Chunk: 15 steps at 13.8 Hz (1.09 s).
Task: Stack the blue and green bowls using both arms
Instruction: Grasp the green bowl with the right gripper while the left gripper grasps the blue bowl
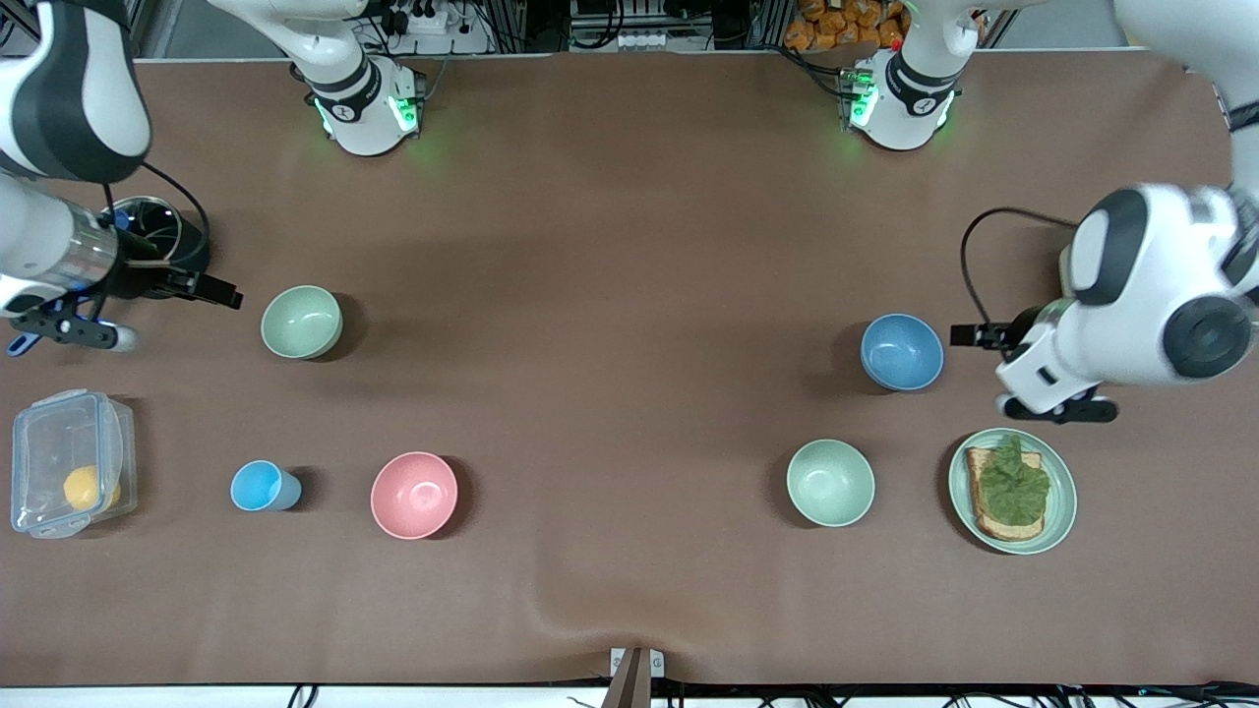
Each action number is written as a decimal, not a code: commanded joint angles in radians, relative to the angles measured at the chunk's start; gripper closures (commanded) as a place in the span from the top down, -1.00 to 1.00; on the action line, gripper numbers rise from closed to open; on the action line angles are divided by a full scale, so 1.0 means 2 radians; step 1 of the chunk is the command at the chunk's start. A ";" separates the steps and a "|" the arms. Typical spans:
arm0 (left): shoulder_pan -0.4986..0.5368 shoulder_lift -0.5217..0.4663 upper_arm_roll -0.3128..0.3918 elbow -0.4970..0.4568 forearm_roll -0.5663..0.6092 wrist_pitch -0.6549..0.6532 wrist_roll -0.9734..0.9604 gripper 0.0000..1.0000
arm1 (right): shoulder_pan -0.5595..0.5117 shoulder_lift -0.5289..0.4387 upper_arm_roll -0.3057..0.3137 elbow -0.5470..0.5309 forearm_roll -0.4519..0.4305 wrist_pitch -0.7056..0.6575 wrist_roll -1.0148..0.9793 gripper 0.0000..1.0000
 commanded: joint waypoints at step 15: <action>0.006 0.127 0.000 -0.033 0.031 0.106 0.027 1.00 | -0.068 0.045 0.005 -0.221 -0.007 0.295 -0.145 0.88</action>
